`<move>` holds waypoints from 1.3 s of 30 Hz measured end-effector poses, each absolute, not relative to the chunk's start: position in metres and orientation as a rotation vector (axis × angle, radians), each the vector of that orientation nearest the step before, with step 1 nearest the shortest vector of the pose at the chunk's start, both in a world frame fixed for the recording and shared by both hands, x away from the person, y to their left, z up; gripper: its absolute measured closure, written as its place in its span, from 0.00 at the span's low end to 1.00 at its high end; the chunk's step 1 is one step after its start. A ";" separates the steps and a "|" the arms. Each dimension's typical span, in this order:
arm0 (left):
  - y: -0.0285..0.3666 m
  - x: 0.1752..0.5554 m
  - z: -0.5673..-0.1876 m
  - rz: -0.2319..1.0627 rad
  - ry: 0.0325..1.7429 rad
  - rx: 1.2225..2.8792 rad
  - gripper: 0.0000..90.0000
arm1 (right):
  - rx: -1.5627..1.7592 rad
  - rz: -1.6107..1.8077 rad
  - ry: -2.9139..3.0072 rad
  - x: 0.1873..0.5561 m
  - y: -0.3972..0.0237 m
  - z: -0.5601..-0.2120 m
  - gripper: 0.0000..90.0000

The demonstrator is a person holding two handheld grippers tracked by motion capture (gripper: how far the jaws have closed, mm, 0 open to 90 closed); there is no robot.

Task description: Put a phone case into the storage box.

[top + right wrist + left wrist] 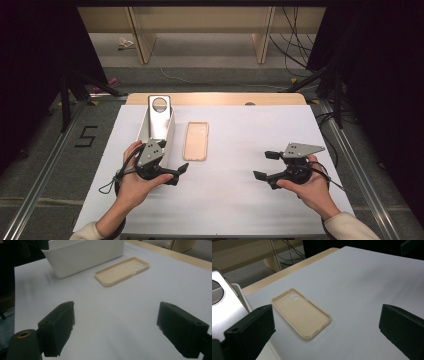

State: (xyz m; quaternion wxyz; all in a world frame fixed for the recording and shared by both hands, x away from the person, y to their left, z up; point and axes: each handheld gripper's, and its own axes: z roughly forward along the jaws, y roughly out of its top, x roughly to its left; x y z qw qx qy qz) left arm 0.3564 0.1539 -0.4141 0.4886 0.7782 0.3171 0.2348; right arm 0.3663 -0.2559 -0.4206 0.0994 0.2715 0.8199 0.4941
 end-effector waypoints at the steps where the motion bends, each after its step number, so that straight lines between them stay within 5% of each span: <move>1: 0.154 0.356 -0.414 0.571 0.772 1.892 0.00 | 0.803 1.463 2.424 0.366 -0.256 -0.420 0.17; 39: 0.138 0.368 -0.406 0.590 0.719 2.090 0.06 | 0.816 1.466 2.404 0.365 -0.261 -0.418 0.17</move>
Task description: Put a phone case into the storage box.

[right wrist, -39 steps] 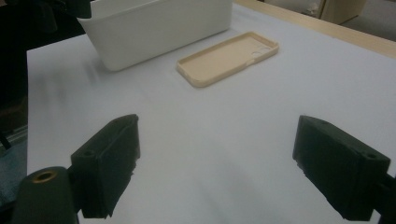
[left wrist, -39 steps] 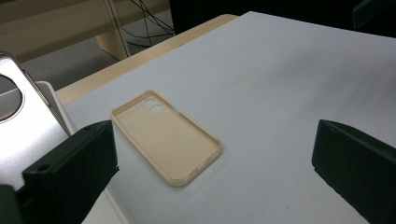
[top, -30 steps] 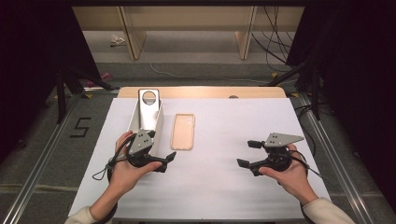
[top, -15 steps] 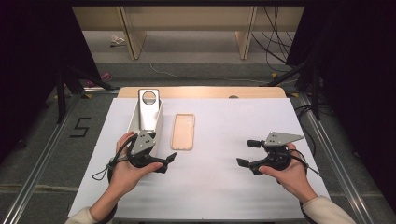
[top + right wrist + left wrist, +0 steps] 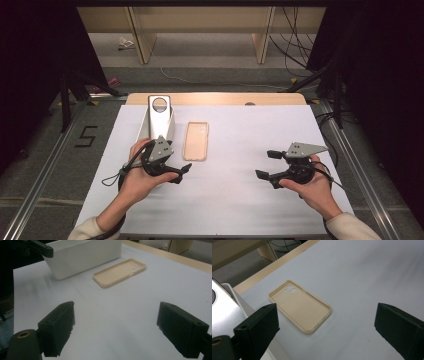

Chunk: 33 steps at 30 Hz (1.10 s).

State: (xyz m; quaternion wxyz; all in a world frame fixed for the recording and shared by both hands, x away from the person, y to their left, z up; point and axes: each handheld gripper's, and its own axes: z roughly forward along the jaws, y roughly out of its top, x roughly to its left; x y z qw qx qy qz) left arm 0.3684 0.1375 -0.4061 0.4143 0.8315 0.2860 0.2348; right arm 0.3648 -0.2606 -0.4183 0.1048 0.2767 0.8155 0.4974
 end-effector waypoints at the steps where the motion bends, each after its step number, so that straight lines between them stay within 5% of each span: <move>1: 0.135 0.370 -0.405 0.600 0.711 2.111 0.07 | 0.813 1.466 2.402 0.364 -0.260 -0.418 0.17; 15: 0.102 0.411 -0.404 0.655 0.469 2.491 0.19 | 0.813 1.468 2.401 0.364 -0.260 -0.418 0.17; 33: 0.075 0.442 -0.431 0.676 0.121 2.757 0.19 | 0.815 1.464 2.406 0.364 -0.260 -0.418 0.17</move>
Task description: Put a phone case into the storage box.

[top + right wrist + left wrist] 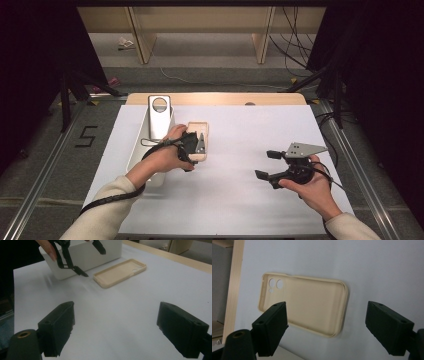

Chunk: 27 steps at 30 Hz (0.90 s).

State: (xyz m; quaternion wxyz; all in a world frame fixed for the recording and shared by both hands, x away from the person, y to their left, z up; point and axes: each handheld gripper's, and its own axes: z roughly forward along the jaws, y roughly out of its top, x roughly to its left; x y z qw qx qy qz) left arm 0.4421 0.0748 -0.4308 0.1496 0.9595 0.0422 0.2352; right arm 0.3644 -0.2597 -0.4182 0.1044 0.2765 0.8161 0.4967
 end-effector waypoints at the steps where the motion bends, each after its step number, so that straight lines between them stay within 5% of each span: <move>1: 0.074 0.443 -0.433 0.667 0.118 2.763 0.19 | 0.816 1.464 2.406 0.364 -0.260 -0.418 0.17; 27: 0.063 0.465 -0.456 0.709 -0.009 2.930 0.20 | 0.814 1.474 2.401 0.365 -0.260 -0.418 0.17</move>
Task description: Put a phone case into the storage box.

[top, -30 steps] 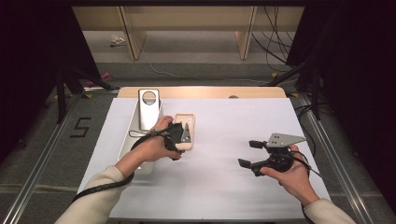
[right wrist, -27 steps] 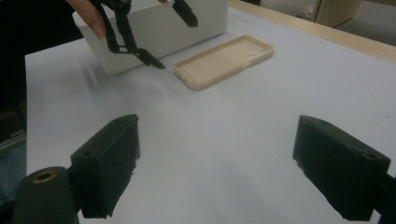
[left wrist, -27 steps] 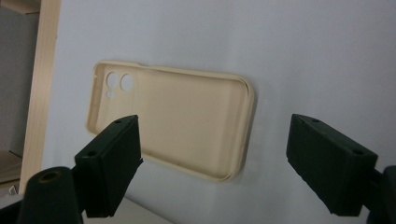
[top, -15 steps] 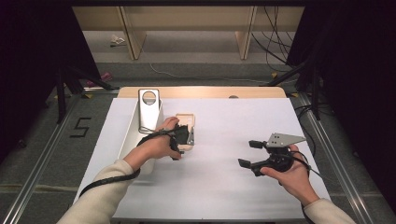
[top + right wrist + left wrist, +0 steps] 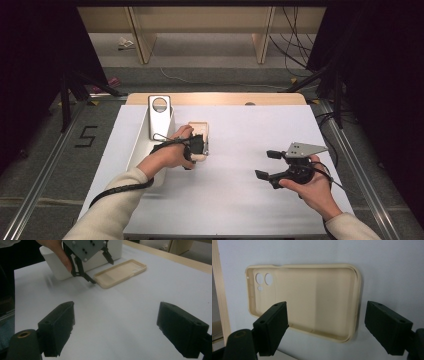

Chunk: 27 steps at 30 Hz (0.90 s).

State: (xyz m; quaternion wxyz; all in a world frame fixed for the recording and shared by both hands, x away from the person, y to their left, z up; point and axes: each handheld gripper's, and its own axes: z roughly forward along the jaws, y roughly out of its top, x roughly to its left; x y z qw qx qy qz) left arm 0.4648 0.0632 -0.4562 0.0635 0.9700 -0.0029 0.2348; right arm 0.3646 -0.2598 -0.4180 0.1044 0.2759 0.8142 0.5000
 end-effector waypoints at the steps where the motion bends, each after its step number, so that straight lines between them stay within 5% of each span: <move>1: 0.063 0.464 -0.457 0.696 0.011 2.932 0.21 | 0.814 1.474 2.402 0.365 -0.260 -0.418 0.17; 27: 0.060 0.469 -0.458 0.673 -0.012 2.991 0.28 | 0.811 1.468 2.407 0.364 -0.260 -0.418 0.17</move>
